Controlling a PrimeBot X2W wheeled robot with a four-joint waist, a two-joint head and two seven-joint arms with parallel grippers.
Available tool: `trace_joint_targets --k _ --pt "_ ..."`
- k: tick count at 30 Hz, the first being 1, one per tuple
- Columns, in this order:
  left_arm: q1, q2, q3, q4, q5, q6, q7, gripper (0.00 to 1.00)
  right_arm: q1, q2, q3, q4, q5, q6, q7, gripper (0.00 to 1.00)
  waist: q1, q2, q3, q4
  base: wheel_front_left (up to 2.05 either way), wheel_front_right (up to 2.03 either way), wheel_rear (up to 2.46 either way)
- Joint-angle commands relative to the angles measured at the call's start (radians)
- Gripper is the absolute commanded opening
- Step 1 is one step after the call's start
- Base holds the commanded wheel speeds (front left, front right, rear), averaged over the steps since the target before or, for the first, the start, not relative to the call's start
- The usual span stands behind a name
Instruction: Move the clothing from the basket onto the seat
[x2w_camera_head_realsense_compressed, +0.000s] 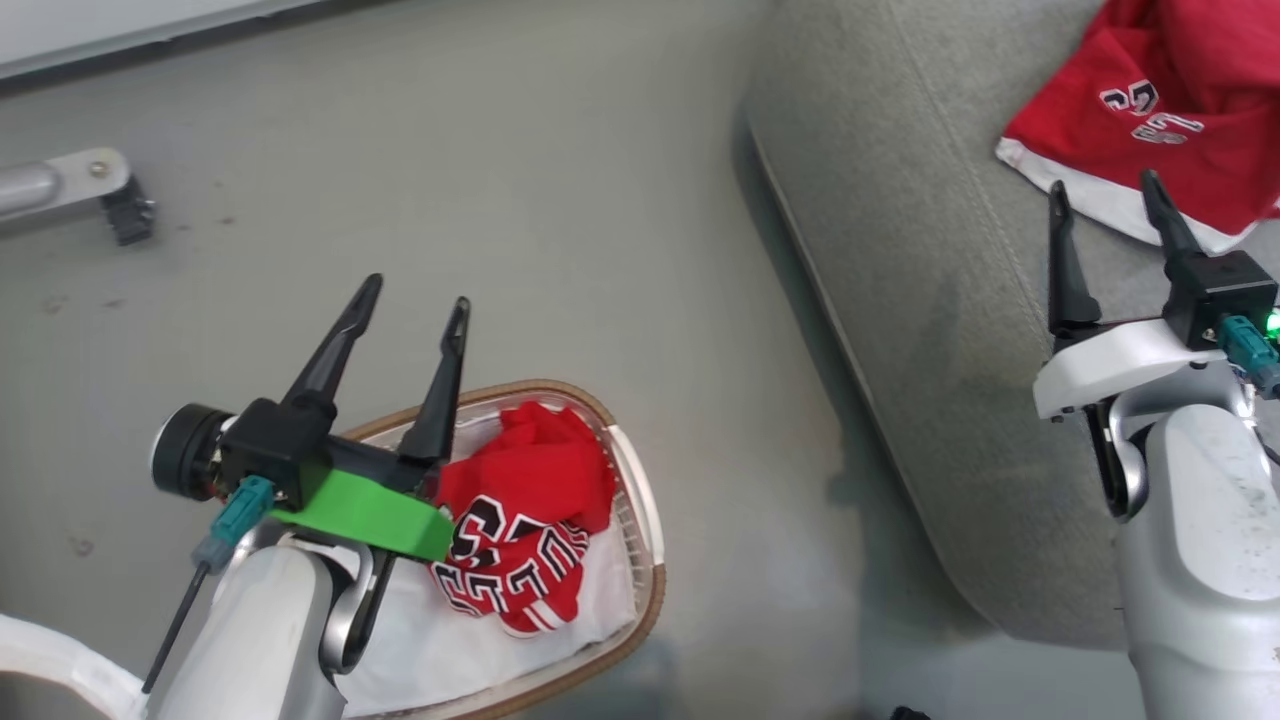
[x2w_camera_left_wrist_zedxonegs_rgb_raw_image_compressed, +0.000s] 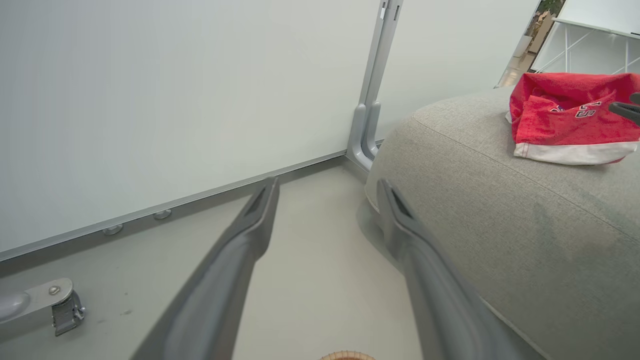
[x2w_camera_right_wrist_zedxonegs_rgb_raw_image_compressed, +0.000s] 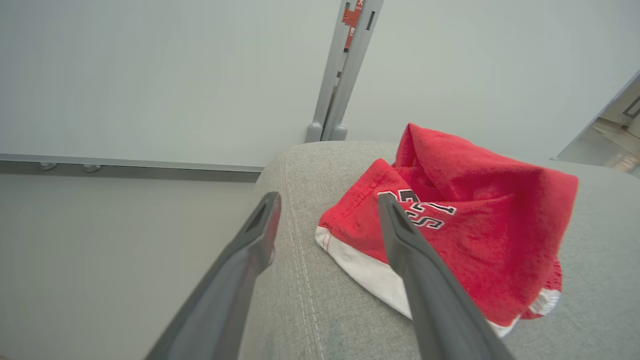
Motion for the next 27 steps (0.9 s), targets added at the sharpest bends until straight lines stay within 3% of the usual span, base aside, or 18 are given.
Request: trace_joint_targets --k 1,14,27 --pt "0.023 -0.009 0.026 0.005 0.016 0.001 -0.001 1.00 0.017 0.001 0.015 -0.006 0.019 -0.001 -0.004 1.00 0.0000 0.0000 -0.055 0.063 0.00 0.00 0.00" --pt "0.117 -0.087 0.219 0.070 0.087 0.001 -0.001 1.00 0.056 0.022 0.168 0.008 0.137 -0.001 -0.003 1.00 0.0000 0.0000 -0.166 0.194 0.00 0.00 0.00" --pt "0.233 -0.132 0.328 0.103 0.118 0.001 -0.001 1.00 0.169 0.023 0.230 0.044 0.192 -0.001 -0.003 1.00 0.0000 0.0000 -0.278 0.248 0.00 0.00 0.00"
